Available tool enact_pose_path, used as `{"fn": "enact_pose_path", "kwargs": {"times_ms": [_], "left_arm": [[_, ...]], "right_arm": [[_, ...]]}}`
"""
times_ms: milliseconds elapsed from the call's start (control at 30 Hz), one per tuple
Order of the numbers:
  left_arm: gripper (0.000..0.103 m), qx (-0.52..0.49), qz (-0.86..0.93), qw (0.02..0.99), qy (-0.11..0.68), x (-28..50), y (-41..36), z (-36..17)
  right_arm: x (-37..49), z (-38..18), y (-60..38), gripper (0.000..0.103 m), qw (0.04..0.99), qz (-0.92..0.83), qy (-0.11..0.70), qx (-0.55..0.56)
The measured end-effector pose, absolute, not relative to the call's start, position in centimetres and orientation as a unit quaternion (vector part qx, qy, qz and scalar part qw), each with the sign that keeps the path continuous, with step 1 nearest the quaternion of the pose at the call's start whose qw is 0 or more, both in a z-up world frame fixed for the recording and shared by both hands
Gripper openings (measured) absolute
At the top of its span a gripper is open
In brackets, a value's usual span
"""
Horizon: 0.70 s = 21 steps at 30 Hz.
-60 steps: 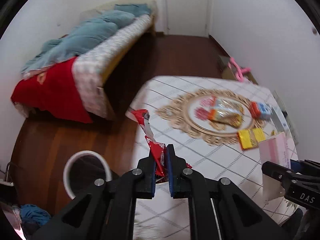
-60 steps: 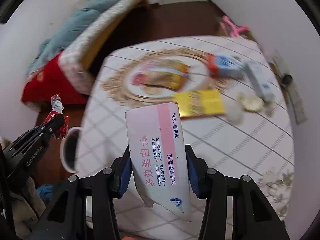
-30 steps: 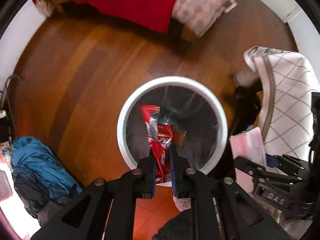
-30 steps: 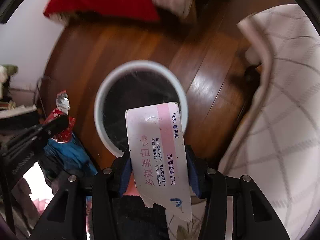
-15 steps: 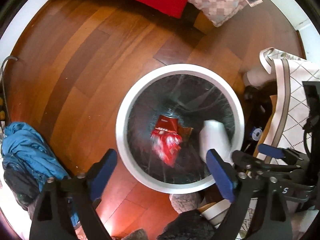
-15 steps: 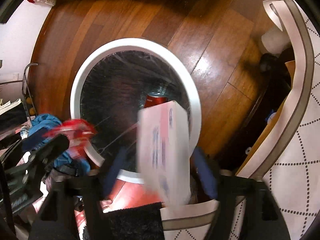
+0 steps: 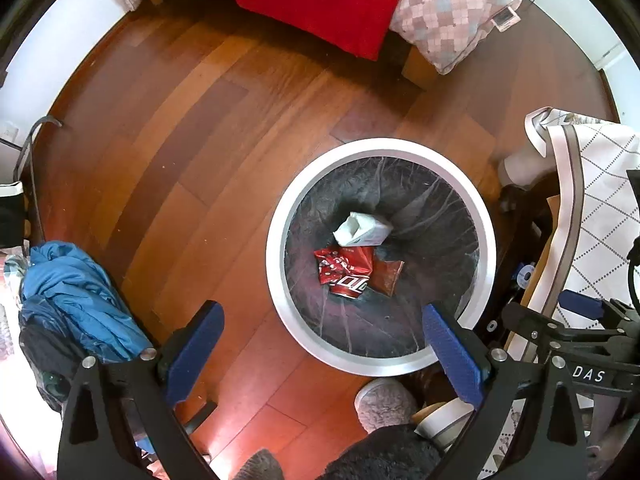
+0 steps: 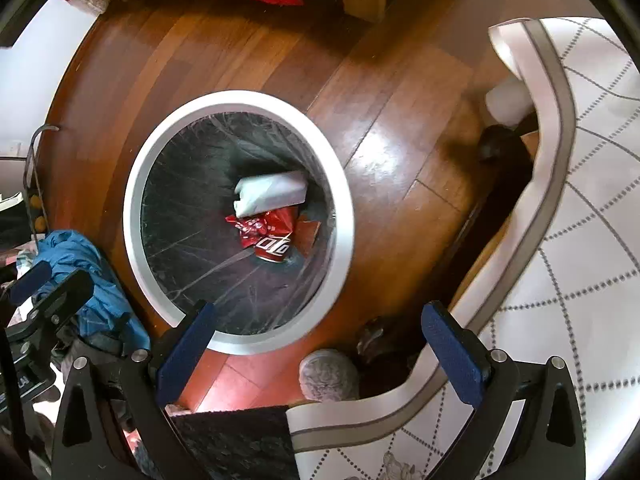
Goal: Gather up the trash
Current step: 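Open both tools to drop the wrapper and box into the bin, then return both tools to the table and grasp the white box with the right tool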
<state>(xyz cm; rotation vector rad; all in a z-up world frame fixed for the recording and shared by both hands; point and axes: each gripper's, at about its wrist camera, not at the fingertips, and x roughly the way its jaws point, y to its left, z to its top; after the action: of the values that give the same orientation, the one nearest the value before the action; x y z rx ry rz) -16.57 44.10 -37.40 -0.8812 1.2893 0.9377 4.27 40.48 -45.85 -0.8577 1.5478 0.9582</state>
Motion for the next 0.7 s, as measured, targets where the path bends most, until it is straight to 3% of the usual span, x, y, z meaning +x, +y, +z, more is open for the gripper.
{"fn": "enact_pose_path", "kwargs": {"times_ms": [267,700], "left_arm": [[0.101,-0.364,0.418,0.632,0.542,-17.0,42.3,-34.2],[0.101,-0.334,0.446,0.676,0.481,-18.4,38.0,-25.5]], "right_arm": [[4.0,-42.8,38.7,0.103,0.554,0.416,0.632,-0.347],[2.7,-32.5,34.1,0.103,0.605,0.465,0.574,-0.298]]}}
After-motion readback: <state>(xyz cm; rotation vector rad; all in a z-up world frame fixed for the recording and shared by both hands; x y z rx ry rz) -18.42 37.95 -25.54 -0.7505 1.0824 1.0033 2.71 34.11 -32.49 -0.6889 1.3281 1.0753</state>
